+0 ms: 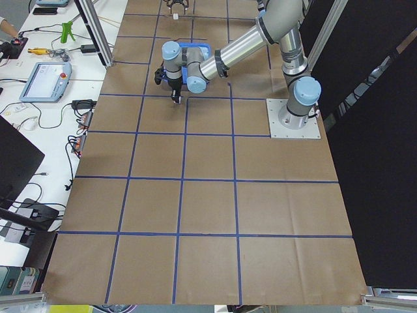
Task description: Assemble white blocks and place on blue tray
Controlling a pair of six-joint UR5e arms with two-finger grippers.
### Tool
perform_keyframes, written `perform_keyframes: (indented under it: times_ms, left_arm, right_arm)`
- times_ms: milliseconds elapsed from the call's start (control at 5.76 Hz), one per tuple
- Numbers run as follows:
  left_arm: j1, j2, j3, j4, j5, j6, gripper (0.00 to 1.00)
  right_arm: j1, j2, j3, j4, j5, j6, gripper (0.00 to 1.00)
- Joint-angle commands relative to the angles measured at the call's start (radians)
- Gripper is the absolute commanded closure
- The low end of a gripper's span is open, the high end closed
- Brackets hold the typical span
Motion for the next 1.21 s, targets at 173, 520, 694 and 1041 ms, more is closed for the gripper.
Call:
perform_keyframes:
  times_ms: [173, 520, 694, 1041]
  left_arm:
    - [-0.144, 0.048, 0.013, -0.008, -0.003, 0.237, 1.00]
    - [-0.315, 0.048, 0.028, -0.008, -0.003, 0.532, 1.00]
    - [-0.353, 0.043, 0.028, -0.008, -0.003, 0.789, 1.00]
    - [-0.387, 0.022, 0.028, -0.005, -0.003, 1.010, 1.00]
  right_arm:
    - [0.002, 0.001, 0.000, -0.004, 0.004, -0.004, 0.40]
    - [0.002, 0.000, -0.001, -0.004, 0.004, -0.026, 0.63]
    - [0.002, -0.007, -0.004, -0.005, 0.004, -0.026, 0.75]
    - [0.003, -0.054, -0.006, -0.004, 0.004, -0.005, 0.78]
